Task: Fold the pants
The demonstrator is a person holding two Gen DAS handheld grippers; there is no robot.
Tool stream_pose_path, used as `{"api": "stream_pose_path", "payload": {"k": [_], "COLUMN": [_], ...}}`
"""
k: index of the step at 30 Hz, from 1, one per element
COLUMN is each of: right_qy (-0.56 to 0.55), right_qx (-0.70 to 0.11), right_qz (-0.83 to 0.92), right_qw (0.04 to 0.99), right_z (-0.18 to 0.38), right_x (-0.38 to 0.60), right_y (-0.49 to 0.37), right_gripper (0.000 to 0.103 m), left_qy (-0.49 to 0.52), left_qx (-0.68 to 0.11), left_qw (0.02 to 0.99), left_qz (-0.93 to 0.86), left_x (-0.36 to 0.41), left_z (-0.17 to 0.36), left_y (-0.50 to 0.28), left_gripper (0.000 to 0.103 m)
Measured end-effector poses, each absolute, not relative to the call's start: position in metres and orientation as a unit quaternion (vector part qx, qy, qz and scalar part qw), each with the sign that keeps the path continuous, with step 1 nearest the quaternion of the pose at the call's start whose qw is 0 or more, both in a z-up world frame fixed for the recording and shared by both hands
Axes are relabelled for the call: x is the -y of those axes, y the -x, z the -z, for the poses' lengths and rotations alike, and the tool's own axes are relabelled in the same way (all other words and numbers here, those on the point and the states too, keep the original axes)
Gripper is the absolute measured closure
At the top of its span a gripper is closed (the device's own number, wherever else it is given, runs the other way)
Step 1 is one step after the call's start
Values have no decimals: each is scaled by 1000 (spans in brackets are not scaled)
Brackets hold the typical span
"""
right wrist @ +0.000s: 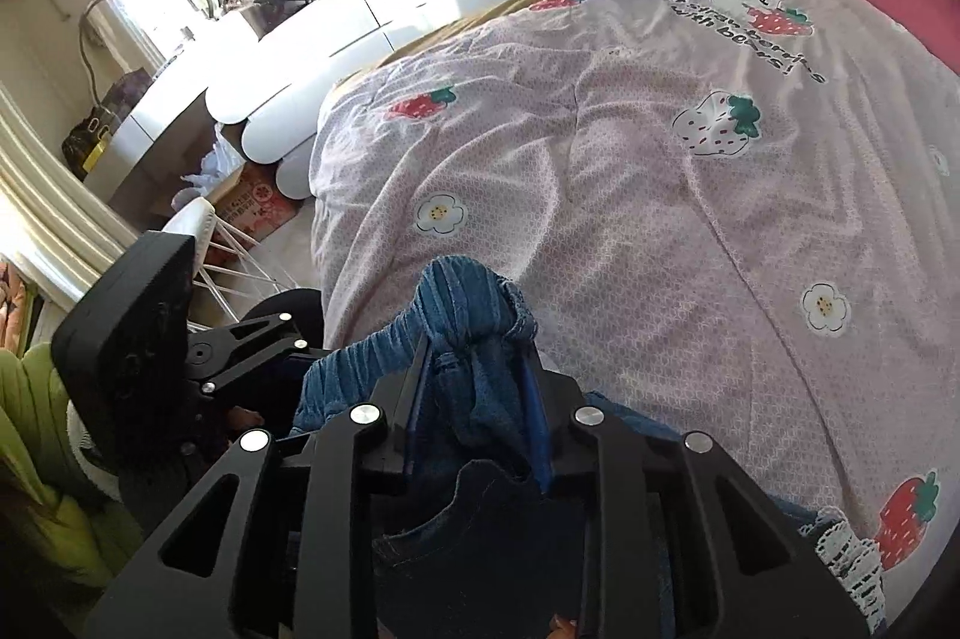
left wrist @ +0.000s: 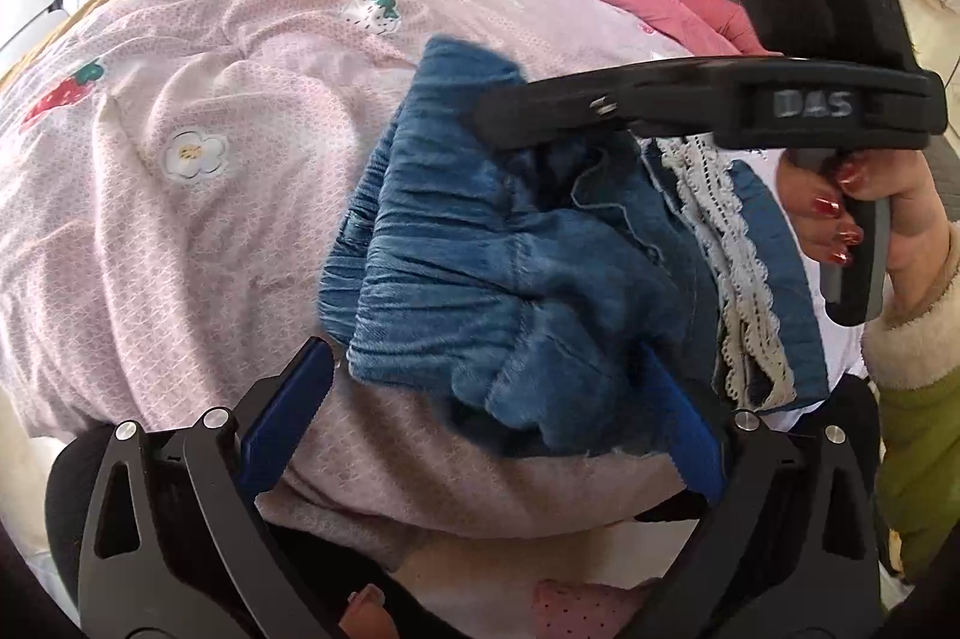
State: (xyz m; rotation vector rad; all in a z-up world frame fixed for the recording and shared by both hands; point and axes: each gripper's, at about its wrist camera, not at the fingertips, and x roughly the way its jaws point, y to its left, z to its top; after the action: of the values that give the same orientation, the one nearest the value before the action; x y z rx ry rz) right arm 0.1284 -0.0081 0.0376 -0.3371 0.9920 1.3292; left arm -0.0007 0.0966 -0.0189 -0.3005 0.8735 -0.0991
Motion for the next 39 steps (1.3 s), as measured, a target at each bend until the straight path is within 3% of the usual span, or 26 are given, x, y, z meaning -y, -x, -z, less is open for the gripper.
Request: {"api": "stream_pose_path", "payload": {"k": [4,6,11,23,39], "right_qy": [132,125,109,47,6], "right_qx": [-430,-424,-415,-397,-407], "right_qz": [-593,-592,-588,-551,-504], "right_qw": [668,674,686,733,762], "right_z": [-50,-57,-67,-76,-42], "right_x": [22,32,58,169,269], "right_y": [-131,-134,-139,-143,-142], "right_gripper": [79,79,79,79,79], "left_qy": [163,159,151,72,5], "left_qx": [-408,-400,-387,-372,-401], "left_qw": [895,899,903,910,884], "left_qz": [74,82,106,169,241], "left_x": [-94,-91,-79,7,97], "left_z": [17,13,-2,-34,-17], "left_y": [-4,-5,-8,-26,-55], "left_gripper": [31,54,79,79,79]}}
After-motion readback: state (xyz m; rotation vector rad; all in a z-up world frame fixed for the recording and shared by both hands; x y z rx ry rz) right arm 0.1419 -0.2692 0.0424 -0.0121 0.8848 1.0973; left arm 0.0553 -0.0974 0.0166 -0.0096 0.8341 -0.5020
